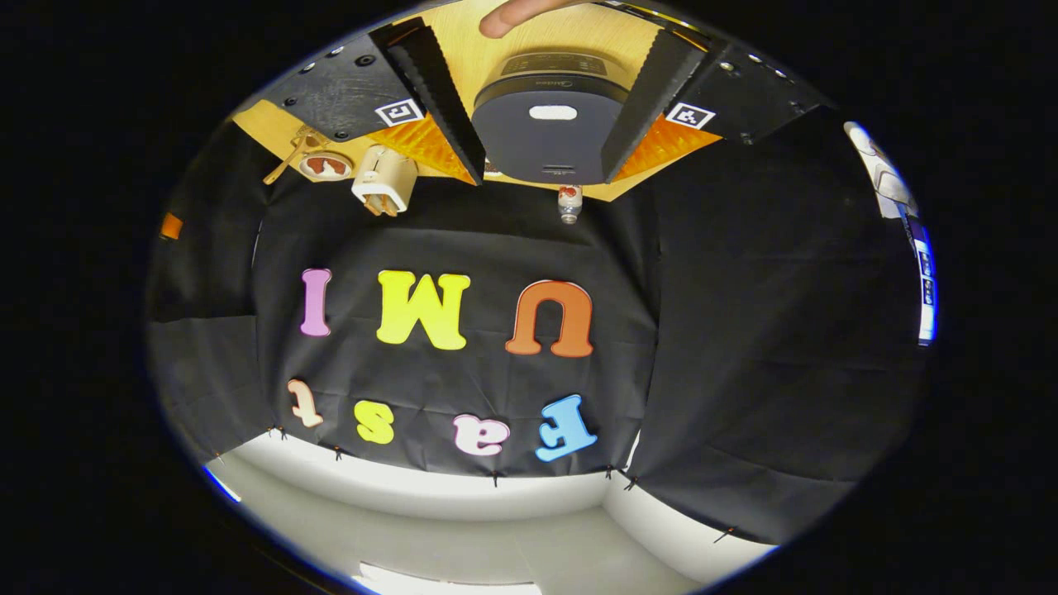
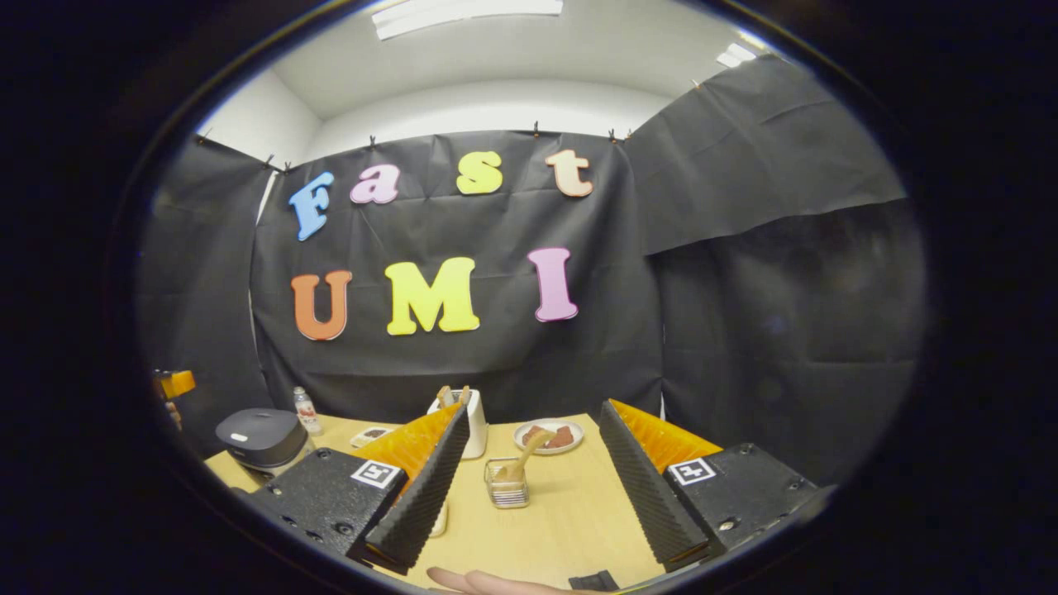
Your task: Close the left gripper, press the button to open the rice cooker; take a wooden spoon from the chopstick holder with the right hand, scoop a spoonful of rice and pour it into the rice cooker, then put the wooden spoon back into the chopstick holder.
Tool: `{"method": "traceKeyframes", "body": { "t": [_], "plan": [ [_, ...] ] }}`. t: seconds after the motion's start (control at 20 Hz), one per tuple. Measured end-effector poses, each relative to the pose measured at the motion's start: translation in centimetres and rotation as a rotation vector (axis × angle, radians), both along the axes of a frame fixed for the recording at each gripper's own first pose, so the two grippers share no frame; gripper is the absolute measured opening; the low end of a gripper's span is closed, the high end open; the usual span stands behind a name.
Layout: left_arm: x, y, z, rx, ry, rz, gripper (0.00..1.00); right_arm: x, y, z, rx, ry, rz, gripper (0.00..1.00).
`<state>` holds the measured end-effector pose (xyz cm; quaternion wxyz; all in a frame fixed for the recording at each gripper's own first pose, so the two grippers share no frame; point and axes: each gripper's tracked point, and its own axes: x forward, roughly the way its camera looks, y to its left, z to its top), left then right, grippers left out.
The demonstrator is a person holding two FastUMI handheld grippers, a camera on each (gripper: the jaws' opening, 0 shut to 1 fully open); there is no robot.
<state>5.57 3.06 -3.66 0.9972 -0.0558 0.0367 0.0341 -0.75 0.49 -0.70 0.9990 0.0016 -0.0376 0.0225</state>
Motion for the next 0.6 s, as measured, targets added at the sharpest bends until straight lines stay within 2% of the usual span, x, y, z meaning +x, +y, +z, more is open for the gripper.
{"method": "traceKeyframes", "body": {
  "t": [0.1, 0.2, 0.3, 0.35, 0.4, 0.45, 0.5, 0.6],
  "plan": [
    [0.6, -1.0, -1.4, 0.006, 0.05, -0.041, 0.65, 0.0, 0.1, -0.2, -0.005, -0.004, 0.003, 0.99],
    [1.6, -0.7, -3.2, 0.029, 0.114, -0.042, 0.41, 0.2, 0.0, -0.3, -0.013, -0.007, 0.0, 0.98],
    [1.7, -1.1, -4.8, 0.043, 0.174, -0.053, 0.34, 0.3, -0.1, -0.6, -0.009, -0.006, -0.008, 1.0],
    [2.1, -0.7, -5.2, 0.055, 0.191, -0.041, 0.34, 0.4, -0.2, -0.8, -0.011, -0.003, -0.012, 1.0],
    [2.4, -0.7, -5.8, 0.069, 0.214, -0.039, 0.44, 0.5, -0.3, -1.2, -0.017, 0.003, -0.014, 0.99],
    [2.7, -0.9, -6.4, 0.078, 0.235, -0.042, 0.34, 0.4, -0.4, -1.5, -0.02, 0.008, -0.012, 1.0],
    [3.4, -1.2, -7.0, 0.093, 0.246, -0.066, 0.34, 0.5, -0.5, -1.8, -0.02, 0.014, -0.01, 1.0],
    [3.4, -1.7, -9.0, 0.075, 0.318, -0.078, 0.0, 0.6, -0.9, -2.2, -0.02, 0.022, -0.011, 0.99]
  ]
}}
